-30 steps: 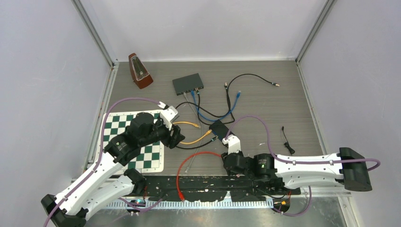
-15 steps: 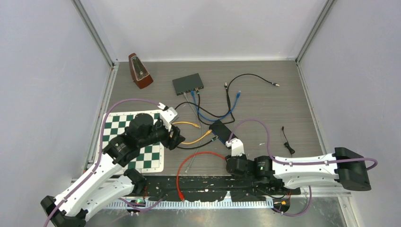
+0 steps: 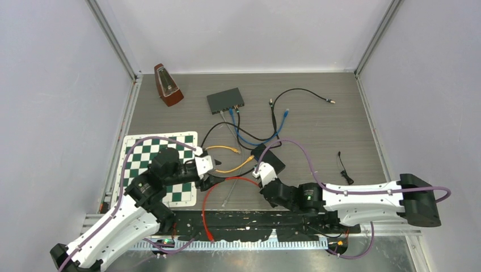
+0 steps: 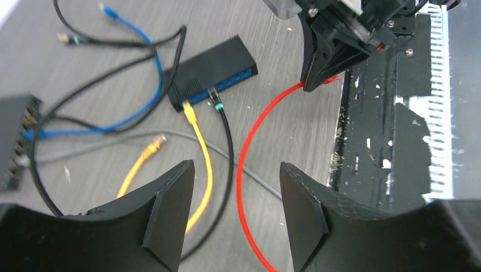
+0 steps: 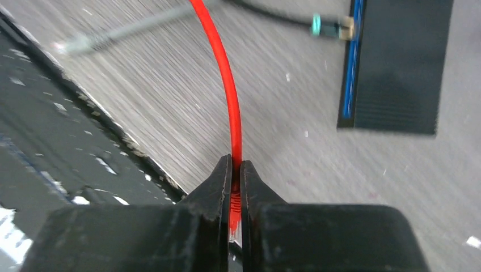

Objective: Insert the plug into the switch port
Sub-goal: Pick up the connector from the corner of the board.

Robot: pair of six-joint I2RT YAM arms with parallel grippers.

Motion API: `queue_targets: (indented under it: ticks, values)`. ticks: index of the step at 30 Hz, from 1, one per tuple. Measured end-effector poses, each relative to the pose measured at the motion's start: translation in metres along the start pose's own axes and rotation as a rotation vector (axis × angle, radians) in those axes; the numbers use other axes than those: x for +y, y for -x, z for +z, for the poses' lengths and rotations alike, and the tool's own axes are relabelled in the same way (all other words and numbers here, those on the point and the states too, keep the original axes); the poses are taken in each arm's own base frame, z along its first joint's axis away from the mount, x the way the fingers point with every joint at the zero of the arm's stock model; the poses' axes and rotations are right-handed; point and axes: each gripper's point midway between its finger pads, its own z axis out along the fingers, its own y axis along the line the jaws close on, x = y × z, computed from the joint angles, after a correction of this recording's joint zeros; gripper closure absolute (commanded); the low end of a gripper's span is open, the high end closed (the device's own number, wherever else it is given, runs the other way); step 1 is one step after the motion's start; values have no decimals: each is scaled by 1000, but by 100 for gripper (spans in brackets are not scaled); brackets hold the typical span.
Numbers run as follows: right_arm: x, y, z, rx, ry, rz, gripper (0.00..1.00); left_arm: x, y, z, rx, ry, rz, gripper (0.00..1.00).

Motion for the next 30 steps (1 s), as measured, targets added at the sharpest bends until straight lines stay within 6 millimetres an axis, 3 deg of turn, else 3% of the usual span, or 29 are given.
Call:
queue_targets:
  ticks: [5,10,14,21,26,30]
  values:
    - [15,57,-22,-211,134,-208,95,1,16,7,-69,-56,185,42]
    - [6,97,-40,-379,137,-402,95,13,17,30,-28,-108,259,42]
    - [-8,110,-39,-396,112,-483,95,20,15,43,-6,-134,286,44]
    - [-20,135,-36,-411,112,-551,95,26,33,59,-33,-180,309,47]
    - [-17,142,-33,-413,140,-579,95,27,24,68,-4,-206,272,62]
    - [-17,144,-29,-411,157,-583,95,27,16,73,26,-217,225,85]
